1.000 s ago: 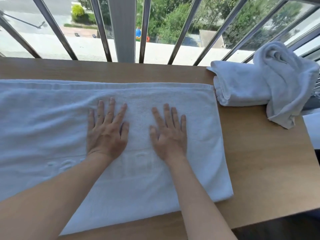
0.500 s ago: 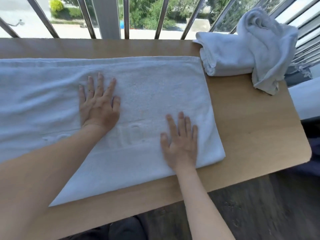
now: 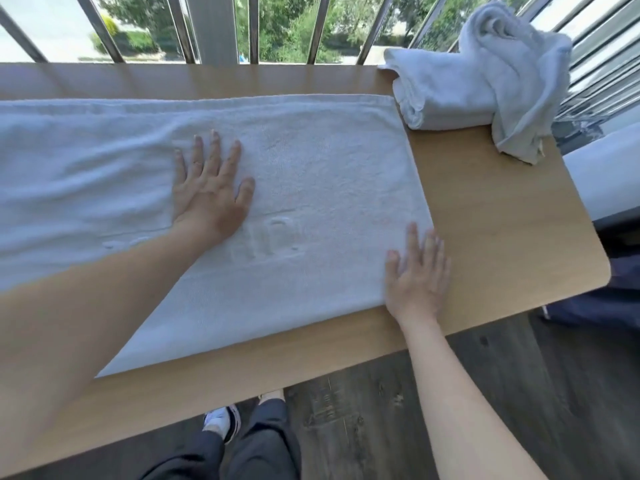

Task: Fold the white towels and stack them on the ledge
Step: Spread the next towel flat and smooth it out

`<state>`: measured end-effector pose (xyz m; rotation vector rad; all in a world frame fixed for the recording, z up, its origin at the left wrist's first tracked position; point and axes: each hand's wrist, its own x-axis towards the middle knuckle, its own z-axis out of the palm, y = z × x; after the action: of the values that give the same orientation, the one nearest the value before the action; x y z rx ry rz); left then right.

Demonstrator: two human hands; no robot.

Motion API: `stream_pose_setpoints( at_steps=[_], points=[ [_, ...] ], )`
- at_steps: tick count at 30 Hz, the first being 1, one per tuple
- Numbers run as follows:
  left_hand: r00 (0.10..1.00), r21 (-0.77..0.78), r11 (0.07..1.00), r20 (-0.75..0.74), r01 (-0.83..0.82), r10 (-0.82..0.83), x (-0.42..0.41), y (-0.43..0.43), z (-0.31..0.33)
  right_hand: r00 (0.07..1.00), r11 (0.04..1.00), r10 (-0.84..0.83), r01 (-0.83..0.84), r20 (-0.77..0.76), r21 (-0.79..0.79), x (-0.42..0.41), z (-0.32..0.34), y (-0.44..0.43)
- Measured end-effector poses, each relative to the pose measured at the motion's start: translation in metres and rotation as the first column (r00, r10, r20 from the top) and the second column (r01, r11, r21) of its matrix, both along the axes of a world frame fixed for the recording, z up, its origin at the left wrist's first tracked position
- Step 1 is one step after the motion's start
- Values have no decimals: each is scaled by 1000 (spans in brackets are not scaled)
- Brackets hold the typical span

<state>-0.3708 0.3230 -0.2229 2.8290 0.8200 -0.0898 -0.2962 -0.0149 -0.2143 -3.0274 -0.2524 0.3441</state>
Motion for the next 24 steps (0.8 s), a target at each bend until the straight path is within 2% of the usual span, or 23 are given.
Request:
stream_pose_setpoints(
  at_steps=[2, 3, 4, 6, 8, 10, 12, 15, 17, 18, 20, 22, 24],
  points=[
    [1000, 2, 1000, -8, 1, -1, 0, -1, 0, 985, 985, -171, 171, 15, -24, 7, 8, -13],
    [1000, 2, 1000, -6, -5, 5, -1, -1, -1, 981, 983, -179, 181, 68, -29, 3, 10, -7],
    [1000, -2, 1000, -3, -11, 11, -2, -3, -1, 985, 992, -126, 128, 118, -12, -5, 12, 6],
    [1000, -14, 1000, 0, -5, 5, -5, -5, -2, 985, 993, 88, -99, 147, 65, -28, 11, 43],
    [1000, -38, 999, 11, 19, -19, -14, -8, -1, 934, 930, 338, -350, 117, 112, -51, 5, 76],
    [999, -56, 998, 24, 37, -35, -30, -9, 0, 886, 881, 459, -464, 65, 91, -56, -1, 88],
    [999, -49, 998, 16, 41, -40, -52, -8, 0, 927, 926, 375, -376, 31, 34, -38, -3, 78],
    [1000, -33, 999, 1, 8, -8, -88, -1, 2, 999, 999, 38, -39, -34, -34, -4, 2, 59],
    [998, -24, 998, -12, -63, 63, -110, 6, 4, 999, 999, -29, 28, -29, -21, 0, 9, 73],
    [994, -21, 994, -20, -110, 109, -119, 8, 5, 1000, 1000, 11, -11, -1, 17, -6, 11, 88],
    [982, -14, 983, -38, -185, 184, -133, 10, 6, 979, 972, 199, -203, 46, 118, -30, 16, 131],
    [972, -15, 973, -54, -230, 229, -142, 8, 7, 911, 889, 408, -411, 59, 202, -60, 18, 179],
    [965, -40, 965, -58, -259, 256, -146, 8, 7, 850, 813, 523, -518, 60, 267, -86, 15, 226]
  ],
)
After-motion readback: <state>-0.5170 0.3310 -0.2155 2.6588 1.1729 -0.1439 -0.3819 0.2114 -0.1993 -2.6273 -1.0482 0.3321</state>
